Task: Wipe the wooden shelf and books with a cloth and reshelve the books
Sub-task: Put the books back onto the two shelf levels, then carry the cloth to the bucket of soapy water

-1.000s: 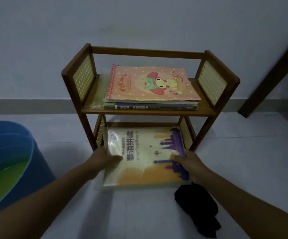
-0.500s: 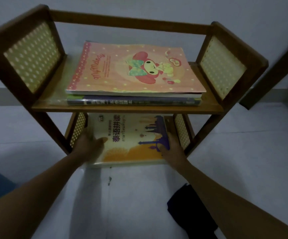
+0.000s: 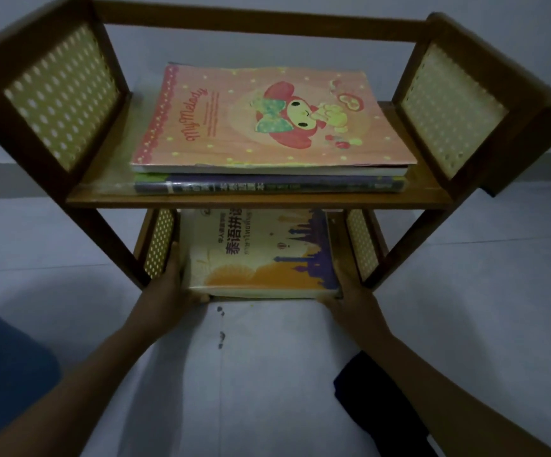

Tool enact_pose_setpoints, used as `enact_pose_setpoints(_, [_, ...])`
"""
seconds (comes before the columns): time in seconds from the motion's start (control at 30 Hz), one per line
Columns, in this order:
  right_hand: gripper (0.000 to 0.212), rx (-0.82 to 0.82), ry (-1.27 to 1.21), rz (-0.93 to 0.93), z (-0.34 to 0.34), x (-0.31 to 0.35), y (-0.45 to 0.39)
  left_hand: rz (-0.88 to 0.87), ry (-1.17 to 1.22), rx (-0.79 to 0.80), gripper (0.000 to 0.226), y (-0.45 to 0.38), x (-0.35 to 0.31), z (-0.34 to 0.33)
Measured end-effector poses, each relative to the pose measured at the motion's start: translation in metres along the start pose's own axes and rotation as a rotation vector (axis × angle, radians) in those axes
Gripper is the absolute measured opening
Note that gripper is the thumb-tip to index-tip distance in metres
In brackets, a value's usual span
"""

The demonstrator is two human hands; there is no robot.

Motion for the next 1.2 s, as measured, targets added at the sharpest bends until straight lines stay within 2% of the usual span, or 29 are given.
enact_pose_setpoints(0.07, [0.075,0.0,-0.038,0.033,0.002,0.009,0.0,0.031,0.007,-0.023,0.112,0.0,0.004,0.002])
enact_pose_setpoints(0.17, [0.08,0.12,-0.109,0.074,0.003,0.016,0.01,0.058,0.021,-0.018,0.111,0.002,0.009,0.007])
enact_pose_setpoints(0.23, [0.081,0.153,-0.045,0.034,0.014,0.008,0.033,0.018,0.068,0.003,0.107,0.009,-0.001,0.007])
enact_pose_setpoints(0.3, [0.074,0.151,0.058,-0.075,0.027,-0.013,0.061,-0.02,0.12,-0.005,0.107,0.021,-0.008,0.01])
enact_pose_setpoints(0.4, [0.074,0.384,0.177,-0.217,0.027,-0.037,0.112,-0.125,0.094,-0.046,0.098,0.055,-0.025,0.012])
enact_pose_setpoints(0.5, [0.094,0.488,0.04,-0.401,0.023,-0.06,0.139,-0.11,0.068,-0.011,0.088,0.09,-0.027,-0.003])
enact_pose_setpoints(0.53, [0.092,0.503,0.005,-0.461,0.023,-0.066,0.144,-0.078,0.053,0.012,0.085,0.101,-0.028,-0.009])
enact_pose_setpoints(0.6, [0.064,0.519,-0.043,-0.494,0.021,-0.065,0.147,0.003,0.018,0.037,0.086,0.117,-0.029,-0.016])
enact_pose_setpoints(0.67, [0.032,0.492,0.034,-0.372,0.022,-0.05,0.141,0.066,0.014,0.066,0.087,0.128,-0.04,-0.02])
enact_pose_setpoints(0.77, [0.03,0.505,0.176,-0.139,0.026,-0.007,0.136,0.006,0.011,0.127,0.077,0.135,-0.073,-0.024])
enact_pose_setpoints(0.87, [0.017,0.51,0.151,-0.06,0.036,0.03,0.137,-0.047,-0.019,0.28,0.07,0.141,-0.102,-0.036])
enact_pose_setpoints(0.93, [0.009,0.479,0.044,-0.014,0.053,0.07,0.134,-0.021,0.129,0.382,0.087,0.143,-0.119,-0.037])
enact_pose_setpoints(1.0, [0.003,0.485,-0.155,0.011,0.067,0.117,0.132,0.086,0.451,0.457,0.102,0.146,-0.135,-0.028])
enact_pose_setpoints(1.1, [0.017,0.543,-0.495,0.029,0.082,0.185,0.134,0.183,0.972,0.552,0.075,0.157,-0.161,-0.007])
enact_pose_setpoints(1.2, [0.029,0.568,-0.754,-0.001,0.088,0.237,0.132,0.205,1.235,0.505,0.054,0.17,-0.176,0.03])
Point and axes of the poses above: each hand's wrist, its own y-axis away from the middle knuckle, its own z-axis out of the back of the hand, x = y × z, the point moved 10 cm from there along -y, towards the middle knuckle, and after that the axes turned 8 degrees about y, right-handed, at the moved point
